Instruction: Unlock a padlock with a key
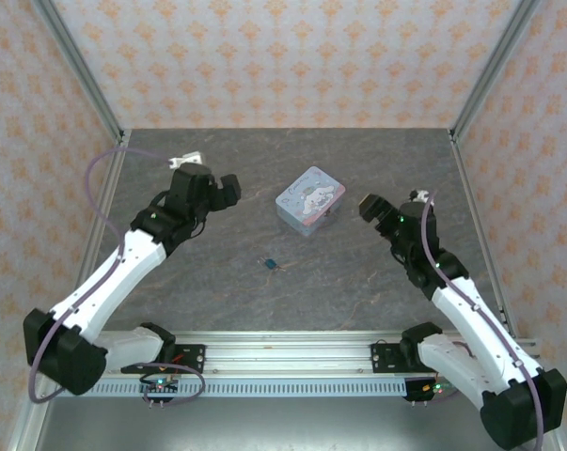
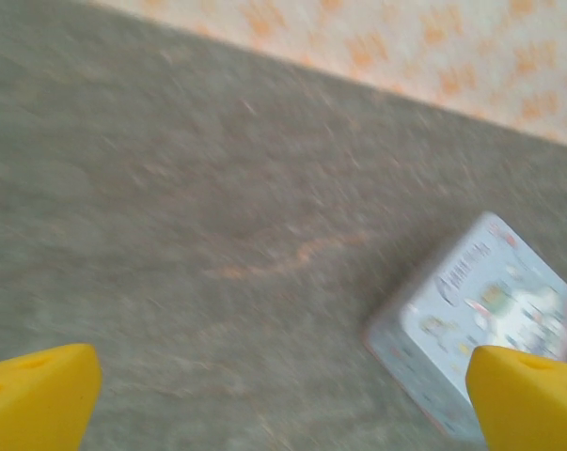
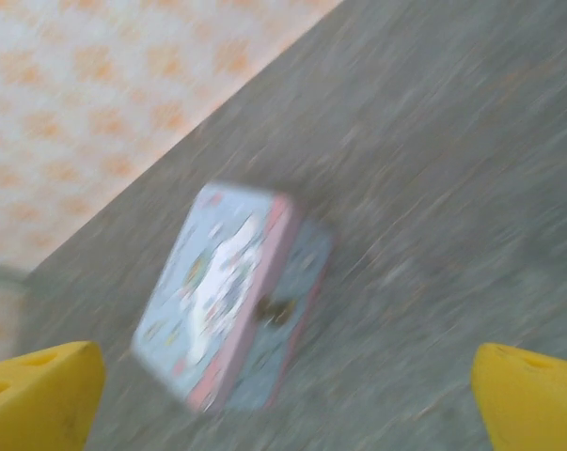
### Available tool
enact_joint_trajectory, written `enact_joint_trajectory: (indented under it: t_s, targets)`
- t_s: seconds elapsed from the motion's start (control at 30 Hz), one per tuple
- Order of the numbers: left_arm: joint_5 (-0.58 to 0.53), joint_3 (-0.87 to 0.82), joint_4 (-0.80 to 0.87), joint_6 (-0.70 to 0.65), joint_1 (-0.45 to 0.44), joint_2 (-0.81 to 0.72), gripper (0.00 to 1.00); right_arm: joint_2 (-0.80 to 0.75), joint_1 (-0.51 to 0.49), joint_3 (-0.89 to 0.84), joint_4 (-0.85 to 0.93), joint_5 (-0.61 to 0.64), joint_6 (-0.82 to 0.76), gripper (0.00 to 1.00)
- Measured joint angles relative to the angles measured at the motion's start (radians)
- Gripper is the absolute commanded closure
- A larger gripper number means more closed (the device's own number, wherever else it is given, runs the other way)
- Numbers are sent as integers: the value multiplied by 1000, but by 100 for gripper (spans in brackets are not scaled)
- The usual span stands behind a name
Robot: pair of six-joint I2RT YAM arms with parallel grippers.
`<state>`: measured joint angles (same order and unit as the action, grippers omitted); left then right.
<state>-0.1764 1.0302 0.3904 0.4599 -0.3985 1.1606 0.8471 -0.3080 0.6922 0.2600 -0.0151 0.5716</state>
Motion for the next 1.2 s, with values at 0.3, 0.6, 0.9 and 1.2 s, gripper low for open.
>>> enact_joint_trajectory:
  t_s: [0.3,0.6,0.9,1.2]
  targets:
    - [-288,-242,-237,-223,106,-113,0,131,180,-45,-191,343,-247,1]
    - [-262,-447,-516,-346,293,-69,0,360,239,-252,-568,434,-400,1]
    - [-87,-584,-850,-415,315,153,0,550,245,-384,-1025,326,-518,1]
    - [61,-631,-1071,-462,334,336,0,688,256,-318,-1102,176,-585,1]
